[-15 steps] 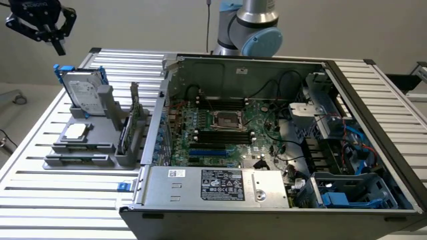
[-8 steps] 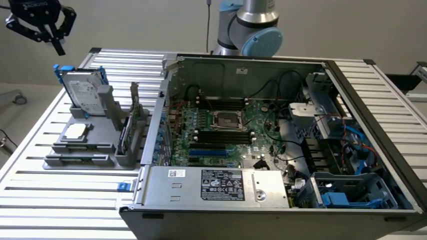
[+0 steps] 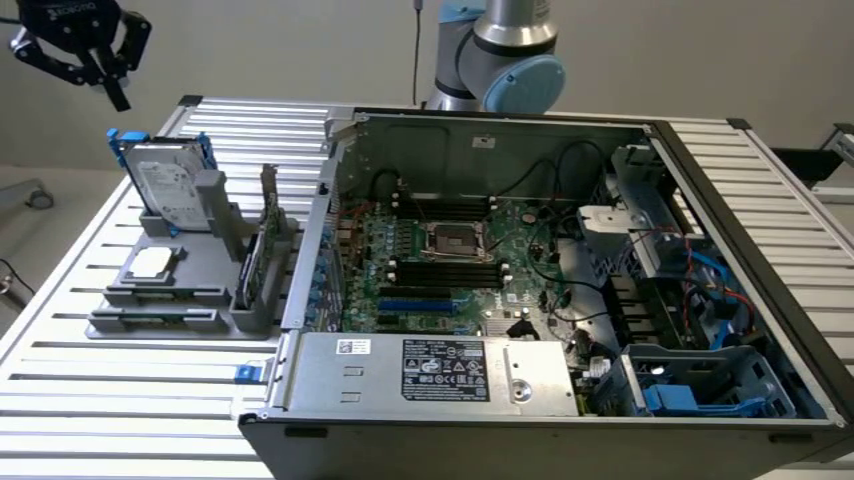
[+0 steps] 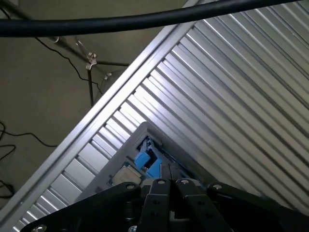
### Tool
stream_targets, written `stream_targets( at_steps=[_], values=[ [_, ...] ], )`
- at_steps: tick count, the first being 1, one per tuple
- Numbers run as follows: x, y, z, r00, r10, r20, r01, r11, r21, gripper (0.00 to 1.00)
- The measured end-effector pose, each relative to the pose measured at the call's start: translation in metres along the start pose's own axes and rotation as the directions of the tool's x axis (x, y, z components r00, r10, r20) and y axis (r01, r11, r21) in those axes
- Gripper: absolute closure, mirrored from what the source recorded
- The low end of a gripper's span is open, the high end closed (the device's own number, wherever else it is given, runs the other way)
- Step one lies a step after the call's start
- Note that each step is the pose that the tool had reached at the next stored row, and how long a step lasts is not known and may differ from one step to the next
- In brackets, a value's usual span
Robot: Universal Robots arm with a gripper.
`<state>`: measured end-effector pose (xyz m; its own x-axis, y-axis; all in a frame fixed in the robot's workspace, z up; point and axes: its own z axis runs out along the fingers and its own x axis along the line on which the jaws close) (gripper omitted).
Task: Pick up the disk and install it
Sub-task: 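Pick up the disk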
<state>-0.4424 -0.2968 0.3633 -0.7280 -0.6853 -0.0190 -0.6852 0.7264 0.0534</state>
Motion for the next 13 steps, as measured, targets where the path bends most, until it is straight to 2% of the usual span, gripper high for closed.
stream_targets(
  at_steps=[3,7,10,13],
  values=[
    [0.0000,0.0000,0.0000,0.9985,-0.054,-0.0028,0.054,0.9985,-0.0011,0.89],
    [0.0000,-0.0001,0.0000,0.9918,-0.128,-0.0066,0.128,0.9918,-0.0028,0.89],
    [0.0000,0.0000,0.0000,0.9835,-0.181,-0.0093,0.181,0.9835,-0.0043,0.89],
    [0.0000,0.0000,0.0000,0.9719,-0.235,-0.0120,0.235,0.9720,-0.0059,0.89]
  ],
)
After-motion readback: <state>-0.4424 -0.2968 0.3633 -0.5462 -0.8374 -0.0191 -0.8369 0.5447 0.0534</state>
